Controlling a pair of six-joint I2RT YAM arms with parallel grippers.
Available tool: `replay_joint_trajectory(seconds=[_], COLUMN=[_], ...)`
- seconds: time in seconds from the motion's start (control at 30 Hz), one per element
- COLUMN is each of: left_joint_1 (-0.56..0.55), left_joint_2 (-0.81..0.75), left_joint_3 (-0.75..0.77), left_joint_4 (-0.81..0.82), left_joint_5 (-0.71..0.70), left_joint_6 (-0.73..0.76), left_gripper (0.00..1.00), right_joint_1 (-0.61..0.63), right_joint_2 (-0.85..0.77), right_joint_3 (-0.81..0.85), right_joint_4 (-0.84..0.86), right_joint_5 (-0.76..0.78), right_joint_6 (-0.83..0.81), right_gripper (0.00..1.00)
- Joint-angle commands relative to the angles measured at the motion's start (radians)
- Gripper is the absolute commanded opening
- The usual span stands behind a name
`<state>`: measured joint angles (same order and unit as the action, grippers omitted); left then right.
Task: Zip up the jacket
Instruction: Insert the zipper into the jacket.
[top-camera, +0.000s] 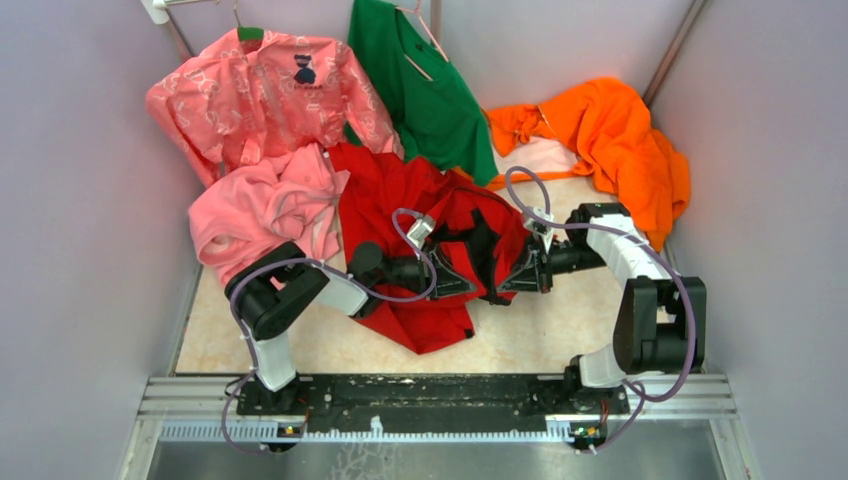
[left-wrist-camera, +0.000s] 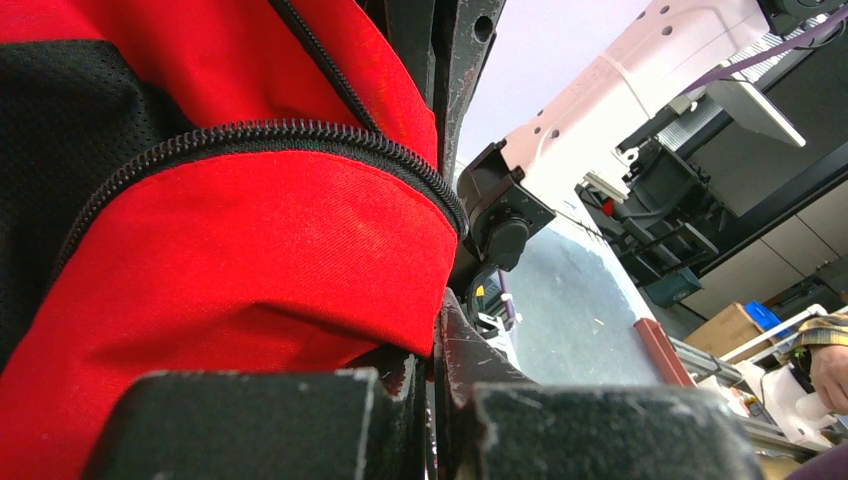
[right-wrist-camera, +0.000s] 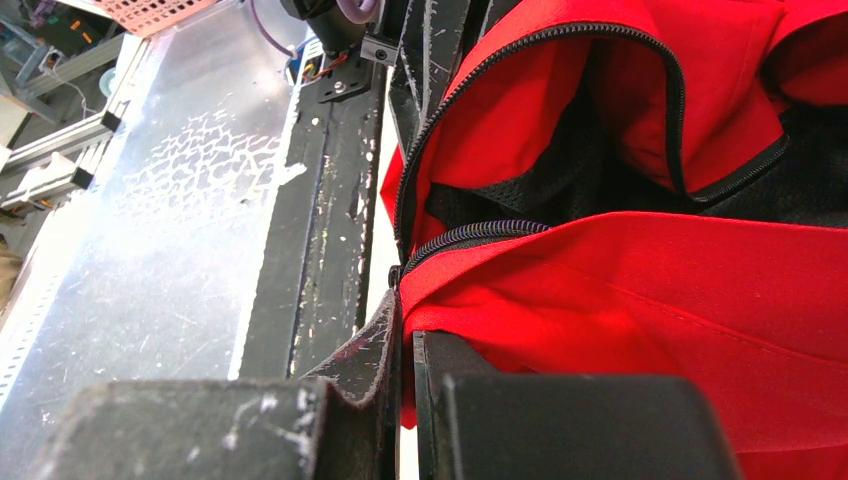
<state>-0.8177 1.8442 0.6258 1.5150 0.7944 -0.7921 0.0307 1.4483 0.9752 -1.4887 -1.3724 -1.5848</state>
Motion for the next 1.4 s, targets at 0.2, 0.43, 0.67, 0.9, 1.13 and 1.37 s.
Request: replay_joint_trajectory(seconds=[0.2, 0.43, 0.67, 0.9, 1.13, 1.37], left_joint_1=[-0.009, -0.012, -0.014, -0.014, -0.016, -0.028], left_joint_2=[0.026, 0.039, 0.023, 0.002, -0.008, -0.014], left_joint_3=[0.021, 0.026, 0.015, 0.004, -0.014, -0.030], left_joint_4=[0.278, 0.278, 0.277, 0.277, 0.277, 0.277], left_joint_5=[0.009, -0.017, -0.044, -0.067, -0.085, -0.099], left_joint_6=[-0.011, -0.030, -0.032, -0.039, -0.051, -0.067], left_gripper=[0.00, 0.00, 0.00, 0.00, 0.00, 0.00], right_joint_1=[0.009, 0.010, 0.009, 0.009, 0.009, 0.009], right_joint_2=[-0.016, -0.017, -0.015, -0.015, -0.015, -0.013], right_joint_3=[0.016, 0.015, 0.014, 0.014, 0.018, 0.022], right_joint_4=[-0.012, -0.013, -0.013, -0.012, -0.011, -0.010], right_joint_5=[-0.055, -0.057, -0.056, -0.054, -0.057, -0.065], right_joint_6=[-0.014, -0.011, -0.013, -0.020, -0.019, -0.014], right_gripper=[0.00, 0.00, 0.00, 0.00, 0.00, 0.00])
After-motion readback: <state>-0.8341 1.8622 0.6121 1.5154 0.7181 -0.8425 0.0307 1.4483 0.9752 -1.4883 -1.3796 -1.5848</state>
